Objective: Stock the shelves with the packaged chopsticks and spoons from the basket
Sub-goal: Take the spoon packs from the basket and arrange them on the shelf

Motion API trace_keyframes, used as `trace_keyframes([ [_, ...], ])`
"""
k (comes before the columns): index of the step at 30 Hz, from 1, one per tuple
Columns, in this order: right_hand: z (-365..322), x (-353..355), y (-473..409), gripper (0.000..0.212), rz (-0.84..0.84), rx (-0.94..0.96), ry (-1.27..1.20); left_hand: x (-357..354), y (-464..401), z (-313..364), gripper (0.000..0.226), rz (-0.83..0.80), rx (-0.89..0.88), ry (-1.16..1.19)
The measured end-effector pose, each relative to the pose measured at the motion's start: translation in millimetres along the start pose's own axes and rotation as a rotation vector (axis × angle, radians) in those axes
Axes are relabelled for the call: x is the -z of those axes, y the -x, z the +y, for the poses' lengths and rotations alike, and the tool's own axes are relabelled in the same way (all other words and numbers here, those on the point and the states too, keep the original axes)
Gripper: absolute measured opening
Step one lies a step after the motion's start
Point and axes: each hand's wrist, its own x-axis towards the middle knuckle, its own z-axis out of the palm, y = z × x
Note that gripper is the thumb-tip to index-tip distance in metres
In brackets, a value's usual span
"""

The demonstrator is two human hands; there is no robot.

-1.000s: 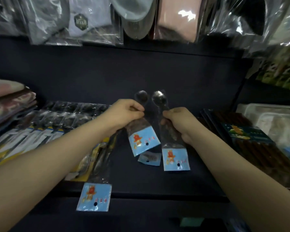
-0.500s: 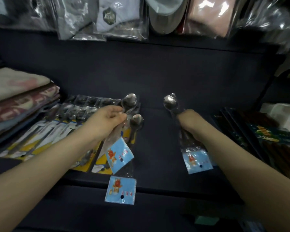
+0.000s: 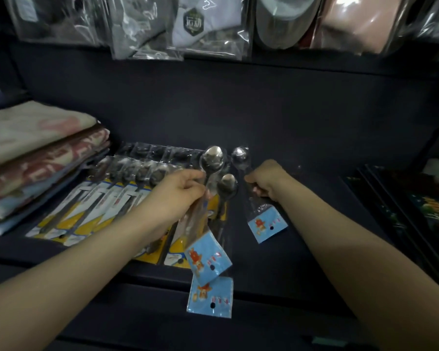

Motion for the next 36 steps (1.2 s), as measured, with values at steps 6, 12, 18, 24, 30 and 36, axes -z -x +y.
trace_keyframes([
  [6,-5.1,-7.6,3.1,0.029,0.037,0.15,0.181,1.6,2.3,2.8,0.043,-0.089,0.052,0.061],
  [12,-26.2,14.7,49.6,0.022,-0.092,0.455,-0.059,-24.5,4.2,17.0,0.048,-0.27,-0.039,0.097],
  [18,-11.0,21.9,46.4,0.028,-0.11,0.204,-0.146,-28.3,10.6,15.6,0.037,-0.359,-0.413,-0.704],
  [24,4.2,12.5,33.3,0.026,-0.178,0.076,-0.005,-2.1,15.1,-16.2,0.057,-0.447,-0.563,-1.196],
  [30,12.7,2.0,22.2,0.022,-0.006,0.277,0.166,-0.4,9.9,-21.4,0.054,-0.457,-0.485,-1.175],
  [36,14.4,-10.3,13.1,0.015,0.086,0.313,0.126,0.0,10.3,-19.4,0.055,-0.474,-0.445,-1.098],
])
